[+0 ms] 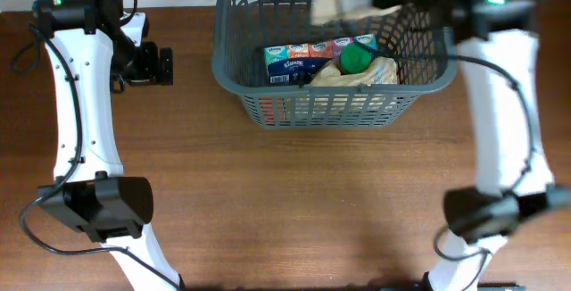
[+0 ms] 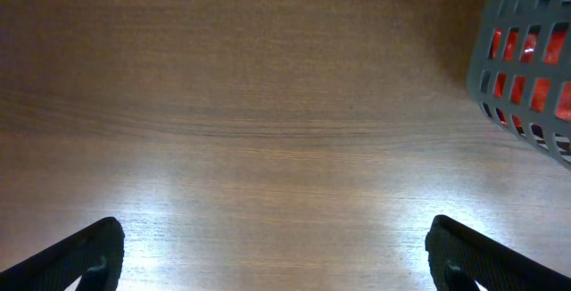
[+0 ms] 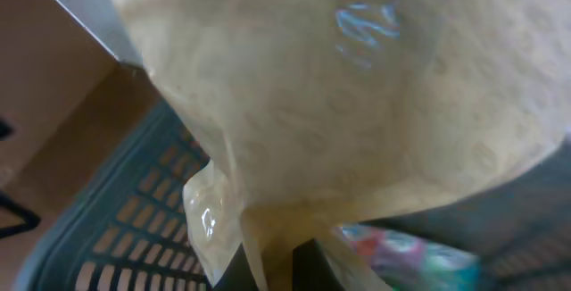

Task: Pack container
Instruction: 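Carry the kraft pouch into the basket's left side and release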

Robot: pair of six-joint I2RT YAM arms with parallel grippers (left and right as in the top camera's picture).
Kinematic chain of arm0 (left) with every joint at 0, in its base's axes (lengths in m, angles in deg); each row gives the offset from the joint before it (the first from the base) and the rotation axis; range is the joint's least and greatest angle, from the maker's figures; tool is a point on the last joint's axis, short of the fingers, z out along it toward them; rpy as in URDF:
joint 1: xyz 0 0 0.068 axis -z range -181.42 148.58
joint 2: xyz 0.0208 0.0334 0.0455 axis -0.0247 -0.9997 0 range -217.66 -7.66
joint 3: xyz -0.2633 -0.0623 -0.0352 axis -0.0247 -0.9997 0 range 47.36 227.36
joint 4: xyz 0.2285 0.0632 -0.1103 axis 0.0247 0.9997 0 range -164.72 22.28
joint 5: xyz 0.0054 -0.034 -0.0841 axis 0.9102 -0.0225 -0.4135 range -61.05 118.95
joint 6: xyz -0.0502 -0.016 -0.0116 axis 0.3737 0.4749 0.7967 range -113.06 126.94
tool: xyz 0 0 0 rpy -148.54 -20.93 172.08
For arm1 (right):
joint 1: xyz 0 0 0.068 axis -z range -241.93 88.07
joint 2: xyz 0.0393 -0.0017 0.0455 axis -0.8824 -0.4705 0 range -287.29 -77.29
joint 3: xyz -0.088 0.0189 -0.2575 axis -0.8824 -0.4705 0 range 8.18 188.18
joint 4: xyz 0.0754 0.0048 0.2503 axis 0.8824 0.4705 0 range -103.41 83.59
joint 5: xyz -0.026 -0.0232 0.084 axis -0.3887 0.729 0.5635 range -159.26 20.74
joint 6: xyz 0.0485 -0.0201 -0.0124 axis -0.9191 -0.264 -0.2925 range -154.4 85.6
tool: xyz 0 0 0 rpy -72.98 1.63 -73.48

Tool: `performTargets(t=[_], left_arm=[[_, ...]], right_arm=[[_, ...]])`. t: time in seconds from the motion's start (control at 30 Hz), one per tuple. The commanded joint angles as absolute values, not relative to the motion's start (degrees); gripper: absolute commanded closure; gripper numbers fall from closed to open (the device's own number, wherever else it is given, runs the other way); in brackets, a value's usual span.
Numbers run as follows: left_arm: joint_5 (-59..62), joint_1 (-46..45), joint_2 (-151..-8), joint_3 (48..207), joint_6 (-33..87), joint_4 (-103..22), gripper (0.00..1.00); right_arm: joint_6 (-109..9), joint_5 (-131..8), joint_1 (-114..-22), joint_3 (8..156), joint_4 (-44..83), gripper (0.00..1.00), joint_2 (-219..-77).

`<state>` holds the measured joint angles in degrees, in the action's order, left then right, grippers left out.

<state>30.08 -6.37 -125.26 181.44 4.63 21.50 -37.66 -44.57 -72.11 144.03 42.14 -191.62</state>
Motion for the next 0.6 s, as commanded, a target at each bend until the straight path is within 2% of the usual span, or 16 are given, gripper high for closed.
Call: performTargets(t=[0.0, 0.27, 0.57], left_arm=[[30.4, -6.5, -125.1, 181.3, 5.2, 21.5, 0.01], [30.4, -6.5, -125.1, 181.3, 5.2, 21.5, 0.01], [30.4, -6.5, -125.1, 181.3, 5.2, 21.5, 0.01]], right_arm=[[-46.4, -48.8, -77.2, 143.7, 41.9, 0.96, -198.1], [-50.2, -52.0, -84.8, 143.7, 42.7, 0.96, -208.5], [-52.1, -53.7, -86.1, 143.7, 42.9, 0.95, -211.4]])
